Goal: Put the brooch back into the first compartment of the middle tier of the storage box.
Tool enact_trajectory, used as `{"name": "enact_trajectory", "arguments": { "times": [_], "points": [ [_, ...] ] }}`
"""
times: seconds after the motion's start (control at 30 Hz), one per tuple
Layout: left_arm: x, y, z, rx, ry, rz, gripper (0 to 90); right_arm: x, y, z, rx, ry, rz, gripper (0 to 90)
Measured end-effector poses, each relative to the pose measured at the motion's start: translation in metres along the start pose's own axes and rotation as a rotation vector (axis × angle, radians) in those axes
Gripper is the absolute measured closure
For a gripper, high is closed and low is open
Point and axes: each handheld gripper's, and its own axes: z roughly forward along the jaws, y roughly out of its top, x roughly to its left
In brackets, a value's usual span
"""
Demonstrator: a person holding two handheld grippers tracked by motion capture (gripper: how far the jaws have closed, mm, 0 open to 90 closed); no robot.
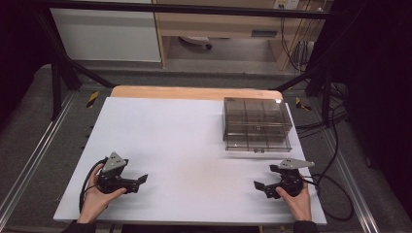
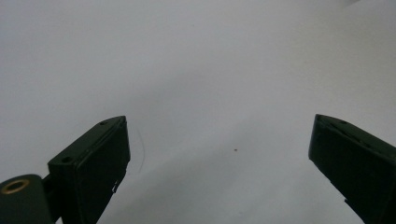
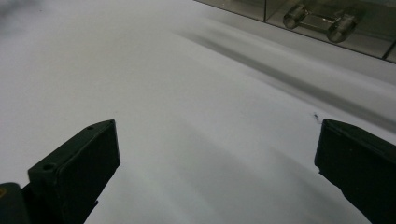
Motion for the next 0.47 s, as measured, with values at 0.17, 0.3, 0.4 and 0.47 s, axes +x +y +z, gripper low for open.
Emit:
{"name": "enact_trajectory", "arguments": {
  "times": [0.17, 0.3, 0.4, 0.47],
  "points": [
    [0.0057, -0.0062, -0.0036, 0.0, 0.003, -0.005, 5.6, 0.0006, -0.0005, 0.0006, 0.003, 0.001, 0.0, 0.5],
    [0.0081, -0.0093, -0.0056, -0.002, 0.006, -0.01, 5.6, 0.0006, -0.0005, 0.001, 0.007, 0.003, -0.001, 0.5],
    [0.0073, -0.0091, -0.0053, -0.006, 0.005, -0.003, 5.6, 0.0009, -0.0007, 0.0009, 0.012, 0.003, 0.001, 0.5],
    [0.0065, -0.0093, -0.0047, -0.003, 0.003, 0.004, 5.6, 0.0011, -0.0007, 0.0006, 0.01, 0.004, 0.004, 0.4]
  ]
}}
